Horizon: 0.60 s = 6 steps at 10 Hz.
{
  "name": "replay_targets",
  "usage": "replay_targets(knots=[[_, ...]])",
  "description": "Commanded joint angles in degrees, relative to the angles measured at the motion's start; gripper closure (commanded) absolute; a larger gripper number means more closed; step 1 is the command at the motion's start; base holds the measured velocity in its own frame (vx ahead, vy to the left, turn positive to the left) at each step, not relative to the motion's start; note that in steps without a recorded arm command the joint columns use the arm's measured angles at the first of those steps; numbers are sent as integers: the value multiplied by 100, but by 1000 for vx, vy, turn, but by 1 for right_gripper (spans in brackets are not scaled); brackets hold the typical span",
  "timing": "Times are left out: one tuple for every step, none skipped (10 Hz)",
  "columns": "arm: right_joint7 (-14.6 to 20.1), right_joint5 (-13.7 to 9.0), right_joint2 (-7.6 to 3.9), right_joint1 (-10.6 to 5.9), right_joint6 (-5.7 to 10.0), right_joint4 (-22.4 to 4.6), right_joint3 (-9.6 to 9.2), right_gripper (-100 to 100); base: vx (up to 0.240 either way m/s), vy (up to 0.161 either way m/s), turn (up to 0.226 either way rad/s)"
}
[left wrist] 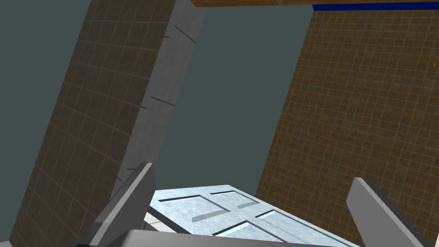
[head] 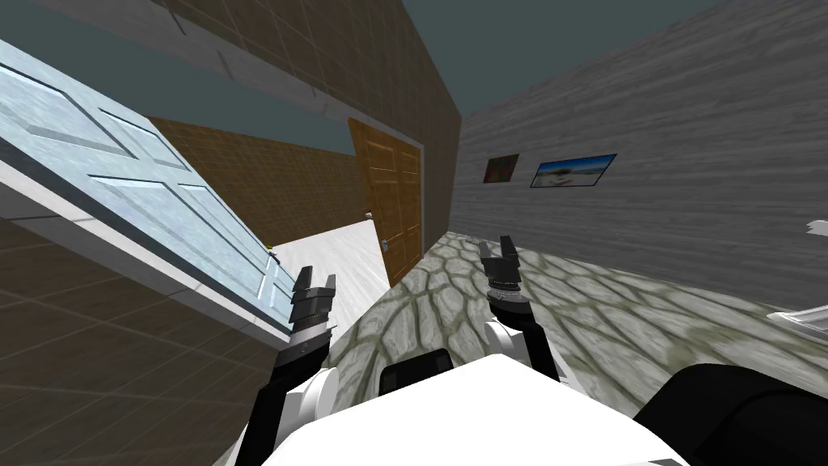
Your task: Push the door open
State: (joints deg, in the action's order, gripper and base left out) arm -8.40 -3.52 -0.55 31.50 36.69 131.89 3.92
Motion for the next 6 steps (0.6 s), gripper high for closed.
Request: replay_targets(knots=[[6,-15,-54,-38,20,-170,-91,-100,121,4,61],[11,-27,-95,-70,36,-314,-168,-100,211,6,91],[16,-37,-126,-96,50,-434,-233,-100,219,18,61],[21,-49,-160,-127,66,-572,-307,-100,221,12,65],[23,-55,-177,-142,74,-640,-344,-100,165,-3,46],[29,-68,-212,-178,92,-799,-429,-100,144,-8,65]])
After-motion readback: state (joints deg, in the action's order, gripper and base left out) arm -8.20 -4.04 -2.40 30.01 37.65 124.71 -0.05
